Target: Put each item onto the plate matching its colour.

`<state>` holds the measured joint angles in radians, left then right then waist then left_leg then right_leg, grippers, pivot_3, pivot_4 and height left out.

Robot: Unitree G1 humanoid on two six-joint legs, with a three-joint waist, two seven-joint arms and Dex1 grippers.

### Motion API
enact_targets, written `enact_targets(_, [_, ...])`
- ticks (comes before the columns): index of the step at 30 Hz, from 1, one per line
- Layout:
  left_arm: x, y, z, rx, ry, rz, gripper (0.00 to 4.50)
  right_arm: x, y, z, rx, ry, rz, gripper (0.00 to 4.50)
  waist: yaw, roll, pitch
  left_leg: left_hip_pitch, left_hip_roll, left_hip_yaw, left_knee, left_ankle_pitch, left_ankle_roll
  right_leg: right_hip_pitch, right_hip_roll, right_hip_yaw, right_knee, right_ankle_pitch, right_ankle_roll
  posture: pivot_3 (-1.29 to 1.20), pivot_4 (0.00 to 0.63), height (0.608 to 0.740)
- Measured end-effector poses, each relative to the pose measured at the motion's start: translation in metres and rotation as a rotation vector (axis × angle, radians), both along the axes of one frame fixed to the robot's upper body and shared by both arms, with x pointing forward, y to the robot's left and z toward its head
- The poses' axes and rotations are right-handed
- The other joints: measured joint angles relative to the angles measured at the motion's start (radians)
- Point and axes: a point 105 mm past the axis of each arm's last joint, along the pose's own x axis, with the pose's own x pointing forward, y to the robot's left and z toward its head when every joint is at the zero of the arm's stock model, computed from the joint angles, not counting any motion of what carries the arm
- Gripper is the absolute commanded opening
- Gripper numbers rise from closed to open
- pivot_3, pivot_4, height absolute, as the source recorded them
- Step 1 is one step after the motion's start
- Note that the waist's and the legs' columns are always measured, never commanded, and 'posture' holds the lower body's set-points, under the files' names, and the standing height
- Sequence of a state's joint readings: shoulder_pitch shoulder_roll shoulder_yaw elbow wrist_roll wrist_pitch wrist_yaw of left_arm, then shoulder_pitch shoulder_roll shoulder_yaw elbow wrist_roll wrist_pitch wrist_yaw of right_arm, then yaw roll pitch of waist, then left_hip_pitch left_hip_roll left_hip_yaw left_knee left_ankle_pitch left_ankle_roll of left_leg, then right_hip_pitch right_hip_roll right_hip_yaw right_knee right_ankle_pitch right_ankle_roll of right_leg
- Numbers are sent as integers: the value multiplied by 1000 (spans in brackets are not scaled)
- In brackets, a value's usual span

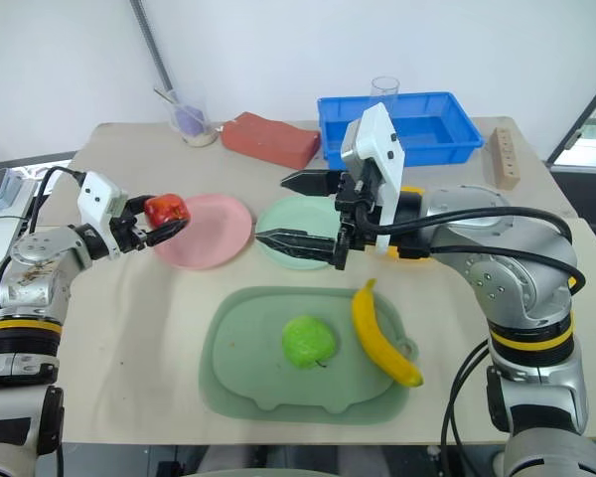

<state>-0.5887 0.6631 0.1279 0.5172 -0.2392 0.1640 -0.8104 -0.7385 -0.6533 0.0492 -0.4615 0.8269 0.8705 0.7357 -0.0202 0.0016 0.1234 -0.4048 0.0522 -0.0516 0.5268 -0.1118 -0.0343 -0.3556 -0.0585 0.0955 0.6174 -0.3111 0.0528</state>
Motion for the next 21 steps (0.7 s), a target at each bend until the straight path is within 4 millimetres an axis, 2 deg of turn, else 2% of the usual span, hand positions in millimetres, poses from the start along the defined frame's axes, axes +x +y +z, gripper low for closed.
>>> enact_targets(2, [6,0,-6,-42,-3,43,3262,1,3,-2,-17,0,-5,4500,5,0,0,-1,0,0,0,-2,-3,0,0,0,0,0,1,0,150,740])
enact_targets(5, [16,-13,-10,-107,-13,60,3262,2,7,2,-20,-22,-10,4500,8,-1,0,-2,0,0,0,-4,-6,0,0,-1,0,1,2,0,150,740])
enact_targets(8, [20,-25,-19,-148,4,49,3262,3,8,0,-35,-25,-14,4500,6,-1,0,-1,0,0,0,-4,-6,0,0,-1,0,2,2,0,150,740])
enact_targets(14, [30,-33,-41,-164,53,88,3262,11,5,-3,-46,-16,-51,4500,2,-1,0,-1,0,-2,0,0,0,-1,2,-1,2,2,3,0,150,740])
enact_targets(16, [33,-35,-42,-168,57,91,4313,13,4,-4,-47,-12,-59,4500,2,-1,0,-1,0,-2,0,0,0,-1,2,-1,2,2,3,0,150,740])
enact_targets(17, [34,-35,-41,-165,50,87,4446,13,3,-4,-47,-11,-60,4500,1,-1,0,-1,0,-2,0,0,0,-1,2,0,2,2,3,0,150,740])
enact_targets(21, [34,-38,-38,-163,39,53,4446,15,2,-5,-55,-14,-74,4500,1,-1,0,-1,0,-2,0,0,-1,-1,2,0,3,2,3,0,150,740])
